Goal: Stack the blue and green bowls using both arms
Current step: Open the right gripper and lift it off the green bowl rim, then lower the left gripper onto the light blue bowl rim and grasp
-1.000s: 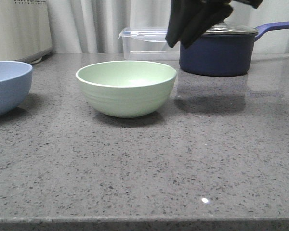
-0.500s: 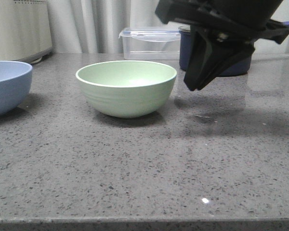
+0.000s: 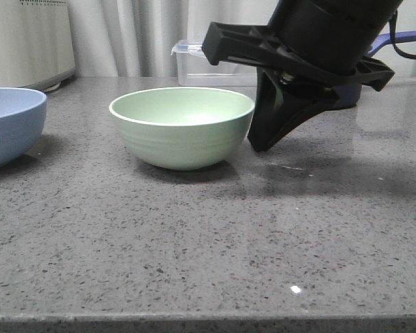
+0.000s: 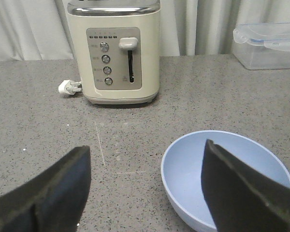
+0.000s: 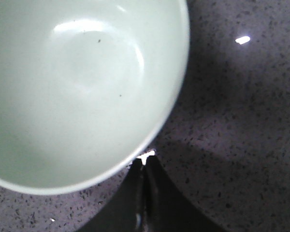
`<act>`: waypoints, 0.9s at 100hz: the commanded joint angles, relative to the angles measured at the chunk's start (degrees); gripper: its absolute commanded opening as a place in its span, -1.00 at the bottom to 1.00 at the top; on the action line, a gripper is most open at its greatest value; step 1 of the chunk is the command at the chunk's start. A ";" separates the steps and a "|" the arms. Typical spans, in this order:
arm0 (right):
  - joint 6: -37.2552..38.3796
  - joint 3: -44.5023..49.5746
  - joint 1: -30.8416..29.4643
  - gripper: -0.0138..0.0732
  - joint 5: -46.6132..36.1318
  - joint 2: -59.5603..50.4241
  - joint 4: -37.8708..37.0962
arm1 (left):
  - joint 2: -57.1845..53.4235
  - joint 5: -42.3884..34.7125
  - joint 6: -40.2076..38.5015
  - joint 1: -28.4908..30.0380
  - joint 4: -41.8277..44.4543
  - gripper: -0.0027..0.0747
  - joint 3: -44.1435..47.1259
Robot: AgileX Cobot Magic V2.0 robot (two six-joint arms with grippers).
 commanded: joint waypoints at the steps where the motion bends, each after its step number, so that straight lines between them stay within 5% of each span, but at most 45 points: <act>1: -0.63 -1.53 0.18 -0.87 -3.55 -1.97 0.77 | 0.77 -4.56 0.04 0.07 -0.65 0.31 -2.10; 23: -0.63 -1.53 0.18 -0.87 -3.54 -1.97 0.84 | 0.77 -3.51 -0.07 0.07 -0.68 0.31 -2.24; 43: -0.63 -1.53 0.18 -0.87 -2.78 -1.97 0.84 | 5.03 5.85 -1.51 0.07 -0.77 0.29 -7.19; 68: -0.63 -1.53 0.18 -0.87 -2.57 -1.97 0.84 | 19.24 18.90 -4.90 0.07 -0.77 0.29 -18.11; 90: -0.63 -1.53 0.18 -0.87 -2.57 -1.97 0.84 | 32.20 22.06 -4.90 0.07 -1.01 0.29 -25.06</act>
